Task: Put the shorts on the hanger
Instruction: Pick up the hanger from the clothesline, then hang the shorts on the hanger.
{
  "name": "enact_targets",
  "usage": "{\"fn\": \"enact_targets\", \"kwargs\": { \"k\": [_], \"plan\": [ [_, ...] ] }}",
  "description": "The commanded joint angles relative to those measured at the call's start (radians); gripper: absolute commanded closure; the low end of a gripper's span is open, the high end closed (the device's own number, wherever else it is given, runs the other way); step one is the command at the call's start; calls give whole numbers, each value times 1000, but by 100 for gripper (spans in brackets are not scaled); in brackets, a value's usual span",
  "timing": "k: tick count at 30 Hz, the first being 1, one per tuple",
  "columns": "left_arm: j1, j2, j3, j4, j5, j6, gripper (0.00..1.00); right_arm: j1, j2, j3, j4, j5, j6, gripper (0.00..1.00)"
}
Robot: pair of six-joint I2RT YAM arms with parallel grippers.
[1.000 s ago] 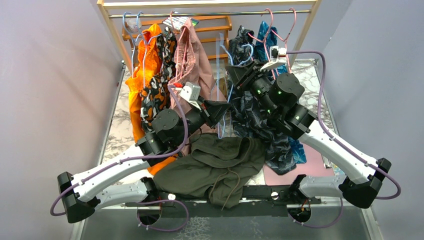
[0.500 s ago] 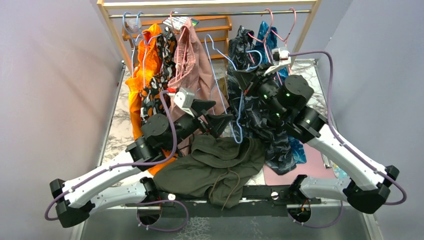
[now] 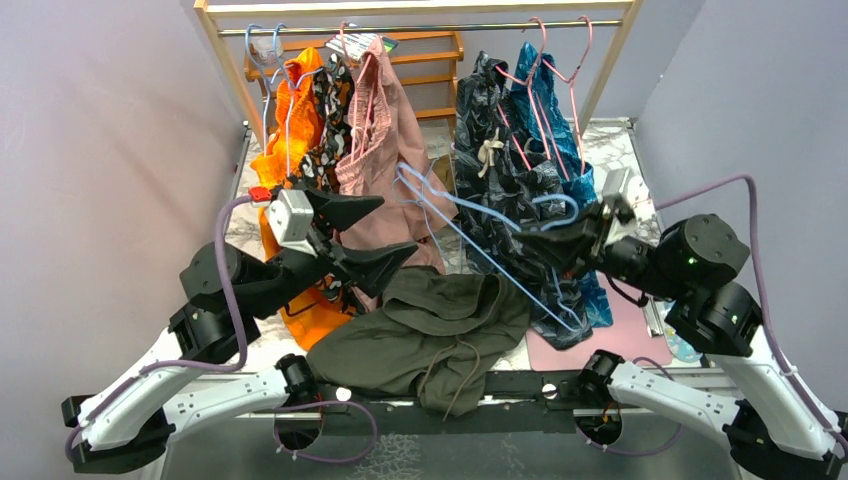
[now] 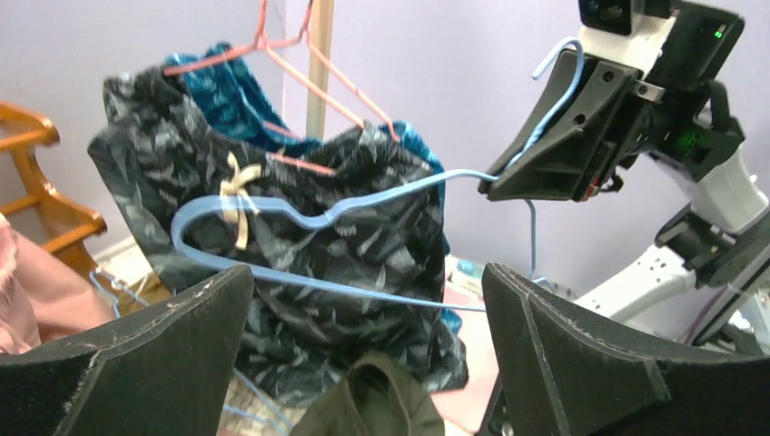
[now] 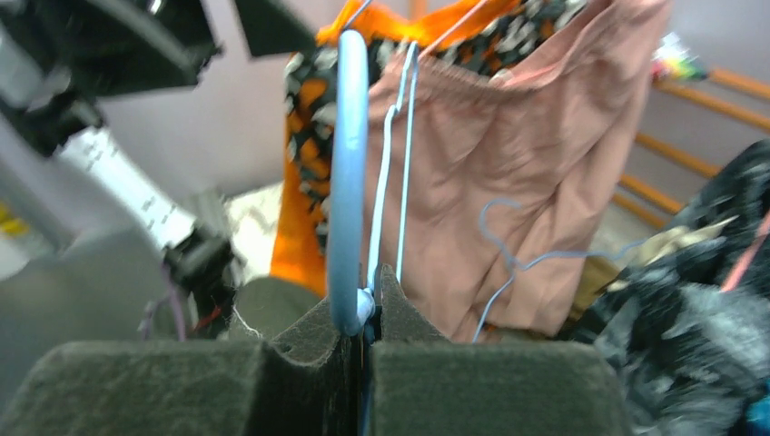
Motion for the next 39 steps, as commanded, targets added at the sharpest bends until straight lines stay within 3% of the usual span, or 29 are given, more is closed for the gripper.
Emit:
{"fn": "enact_targets", "kwargs": {
  "k": [1,8,13,19,23,34,39],
  "plan": [
    [-4,-2,-16,-219,40,-53,1,0,-63,-89,-155,-169,-46,99],
    [-4,-1,-62,-440,-7,-256,1,0,-151,-181,-178,-152,-59,99],
    [-4,20,-93,-530,41,-341,1,0,-186,-204,-158,-136,-81,99],
    [-4,33,-174,-625,-61,-411,1,0,-196,-196,-189,-107,-108,99],
    [-5,107,-210,-651,-86,-432,2,0,-202,-197,-200,-97,-116,99],
    [-6,272,-250,-694,-328,-456,1,0,-213,-202,-209,-59,-142,99],
    [-9,310,-256,-669,-342,-450,13,0,-212,-208,-206,-55,-153,99]
  ]
}}
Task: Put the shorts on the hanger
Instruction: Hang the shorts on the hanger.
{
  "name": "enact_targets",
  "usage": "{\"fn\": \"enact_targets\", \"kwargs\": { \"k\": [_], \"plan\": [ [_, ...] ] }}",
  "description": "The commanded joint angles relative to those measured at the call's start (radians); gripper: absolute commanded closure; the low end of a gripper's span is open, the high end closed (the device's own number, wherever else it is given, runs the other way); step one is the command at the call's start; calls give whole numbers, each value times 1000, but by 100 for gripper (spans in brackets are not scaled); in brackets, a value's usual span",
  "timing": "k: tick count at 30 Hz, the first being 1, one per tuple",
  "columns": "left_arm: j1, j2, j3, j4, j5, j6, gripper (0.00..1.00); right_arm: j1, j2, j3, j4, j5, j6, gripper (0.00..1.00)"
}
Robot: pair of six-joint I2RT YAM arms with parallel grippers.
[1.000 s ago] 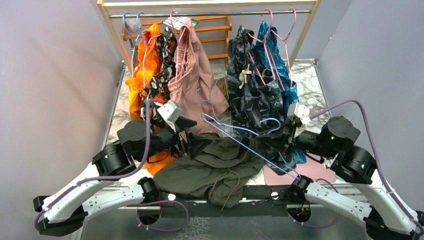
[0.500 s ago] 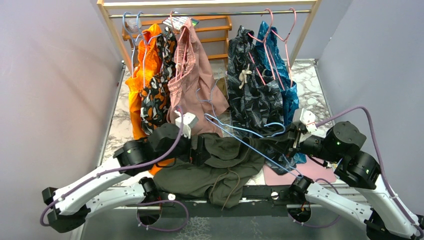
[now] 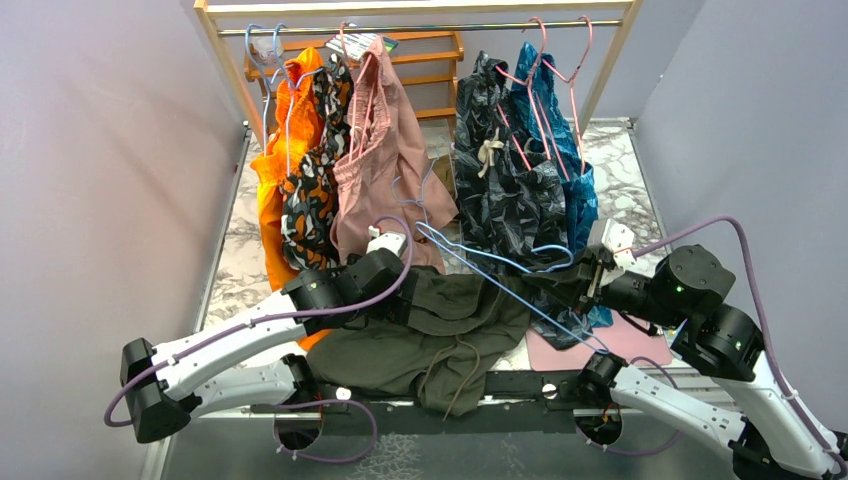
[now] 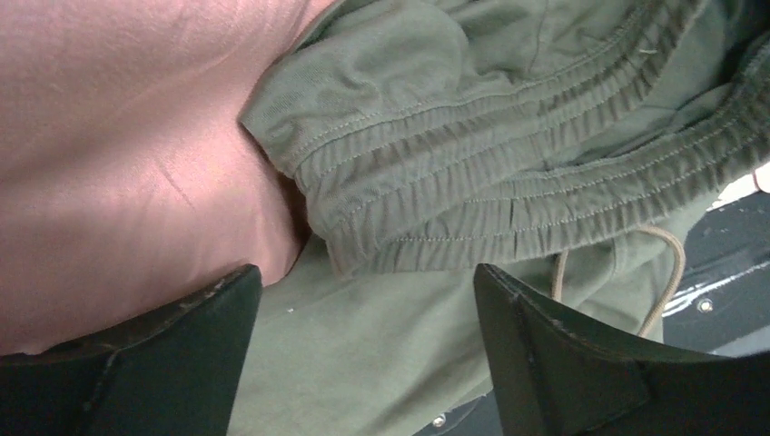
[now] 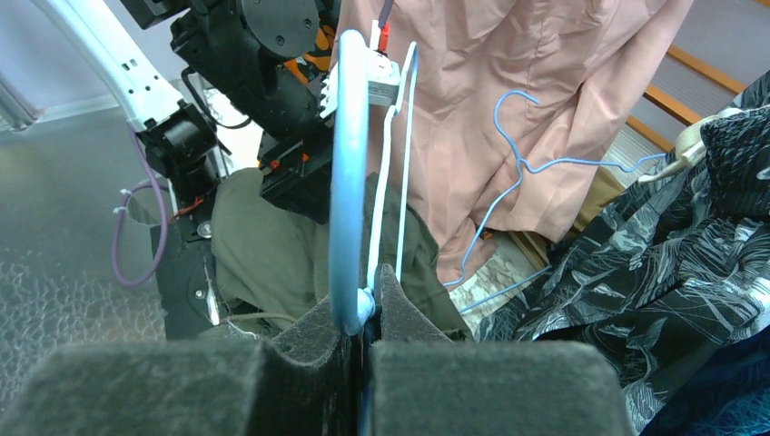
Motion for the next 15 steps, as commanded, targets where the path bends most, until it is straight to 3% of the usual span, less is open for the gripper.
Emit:
{"fn": "enact_targets", "kwargs": {
  "k": [1,8,12,15],
  "plan": [
    [-10,17,-8,17,-59,-6,15,0,-10,-4,-8,27,-26,99],
    [-14,12,-29,17,-7,1,22,0,-11,-10,-7,32,-39,99],
    [-15,52,-51,21,0,-11,36,0,-16,-24,7,30,-38,99],
    [-15,74,-56,21,-26,-24,40,0,-16,-26,9,24,-38,99]
  ]
}}
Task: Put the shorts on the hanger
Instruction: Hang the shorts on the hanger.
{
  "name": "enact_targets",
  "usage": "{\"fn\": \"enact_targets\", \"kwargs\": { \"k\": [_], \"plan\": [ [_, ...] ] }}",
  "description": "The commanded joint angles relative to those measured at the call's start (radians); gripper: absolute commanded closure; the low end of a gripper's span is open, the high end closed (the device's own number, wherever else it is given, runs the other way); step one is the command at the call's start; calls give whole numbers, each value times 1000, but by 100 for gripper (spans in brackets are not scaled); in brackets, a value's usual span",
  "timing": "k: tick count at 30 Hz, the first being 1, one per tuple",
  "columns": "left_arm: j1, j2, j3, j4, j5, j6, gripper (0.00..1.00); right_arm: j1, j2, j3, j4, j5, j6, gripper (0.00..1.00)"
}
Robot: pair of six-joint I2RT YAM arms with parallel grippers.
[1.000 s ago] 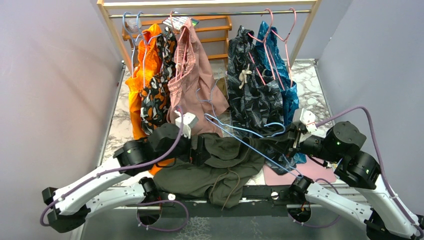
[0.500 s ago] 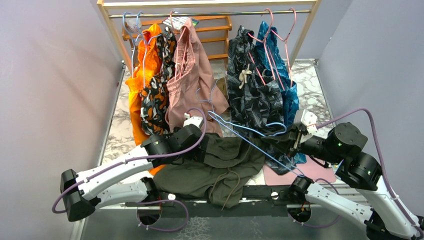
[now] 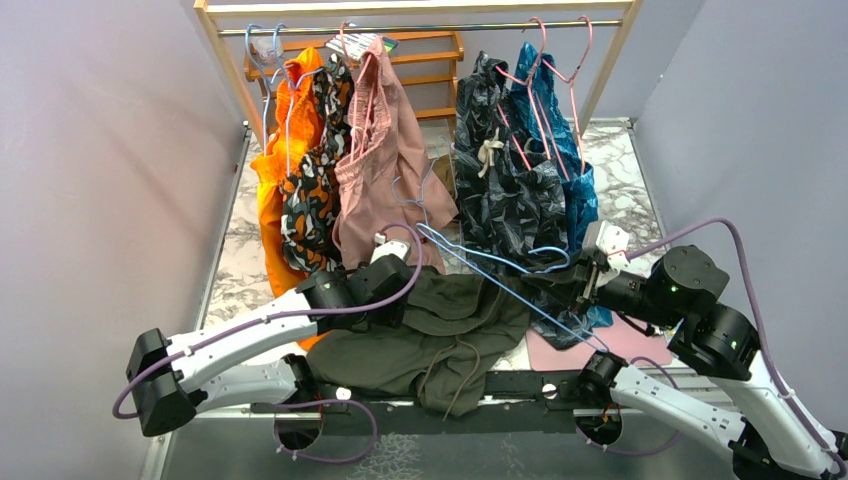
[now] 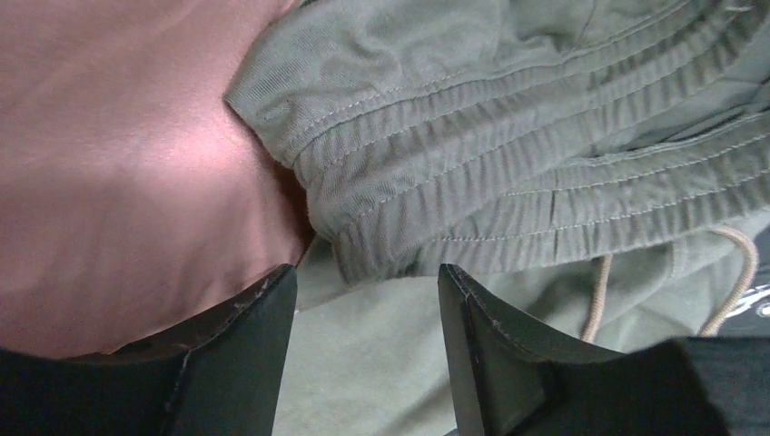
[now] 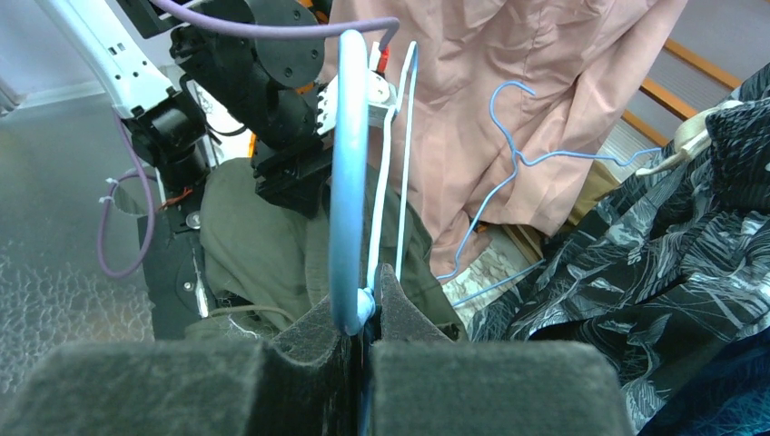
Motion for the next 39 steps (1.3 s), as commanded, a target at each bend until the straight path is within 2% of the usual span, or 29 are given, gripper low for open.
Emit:
{"fn": "enact_targets", "kwargs": {
  "k": [1,15,19,25,33,39],
  "plan": [
    [-7,25,-11,15,-23,-21,41,0,-11,-8,9,12,-10,99],
    [-7,14,-43,141,-76,-27,58,0,7,-3,16,-17,5,99],
    [-7,0,-44,145,-80,-21,71,0,9,2,7,-11,-3,99],
    [-7,-44,-10,129,-26,-3,100,0,-21,-16,29,-4,-2,99],
    [-7,-109,99,72,43,-6,100,0,-29,-2,-72,-58,-32,99],
    [-7,-92,165,63,42,-7,100,0,6,-9,-114,-84,-51,99]
  ]
}}
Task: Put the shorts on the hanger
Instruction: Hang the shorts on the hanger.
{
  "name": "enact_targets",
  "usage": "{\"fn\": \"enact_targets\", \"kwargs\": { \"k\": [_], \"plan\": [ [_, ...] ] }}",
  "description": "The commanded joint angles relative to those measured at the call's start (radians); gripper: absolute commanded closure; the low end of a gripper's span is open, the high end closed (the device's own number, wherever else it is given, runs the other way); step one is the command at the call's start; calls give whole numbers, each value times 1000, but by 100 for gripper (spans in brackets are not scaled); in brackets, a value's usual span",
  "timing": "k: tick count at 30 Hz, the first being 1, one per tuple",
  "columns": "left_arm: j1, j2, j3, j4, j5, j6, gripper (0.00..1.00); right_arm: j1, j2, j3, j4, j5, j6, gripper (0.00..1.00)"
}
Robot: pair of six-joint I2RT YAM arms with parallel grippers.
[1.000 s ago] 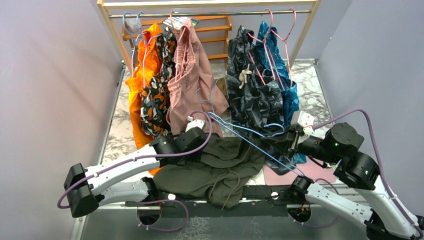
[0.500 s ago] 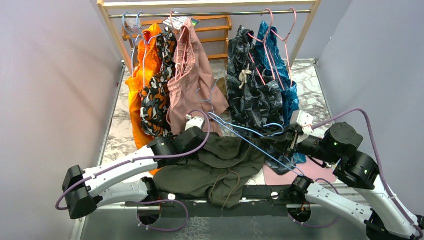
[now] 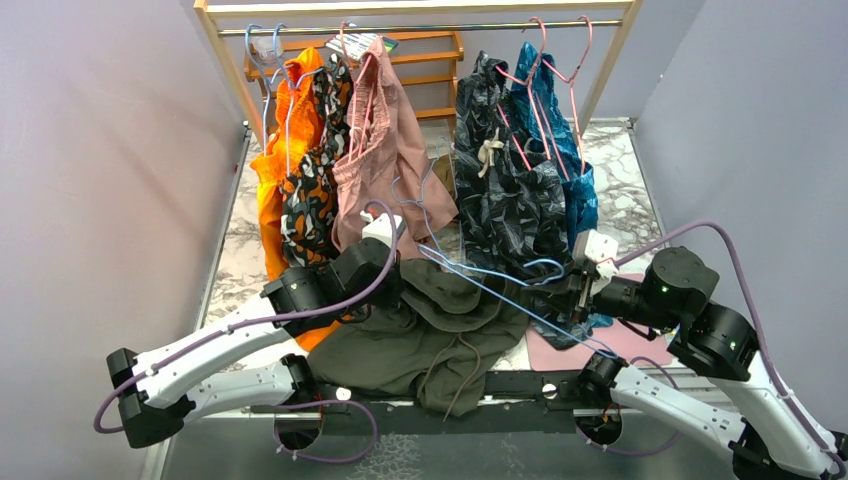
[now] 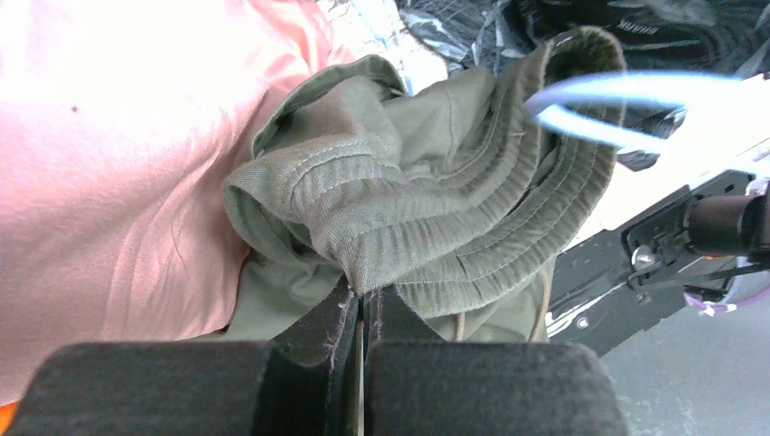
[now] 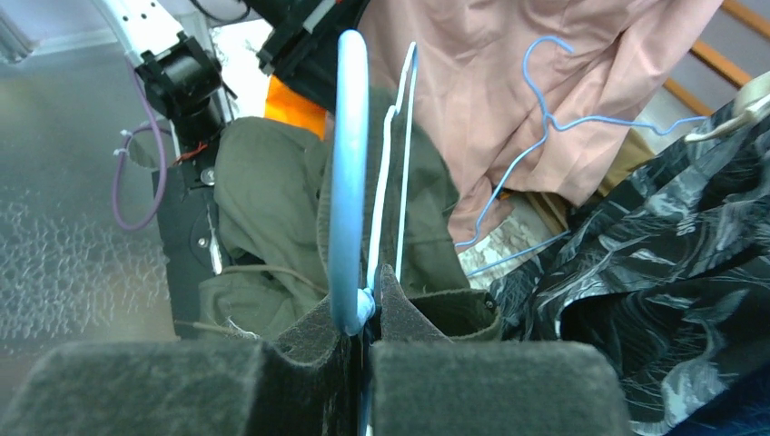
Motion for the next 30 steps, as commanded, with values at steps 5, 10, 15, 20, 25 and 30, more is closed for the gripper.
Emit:
{"fn": "enact_targets", "kwargs": {
  "k": [5,10,15,20,25,30],
  "plan": [
    [-4,25,63,-12,18,-4,100,0,17,-3,-26,-88,-44,99],
    [-4,24,67,-12,1,-19,100,3,13,-31,-37,-132,-75,99],
    [-4,21,72,-12,-21,-21,100,14,-1,-54,-48,-128,-99,99],
    [-4,28,85,-13,-33,-25,100,25,18,-45,-61,-135,-119,99],
    [-4,24,101,-13,-44,-35,100,46,41,-35,-80,-132,-143,99],
    [-4,30,122,-13,-51,-37,100,104,72,-24,-108,-33,-185,99]
  ]
}}
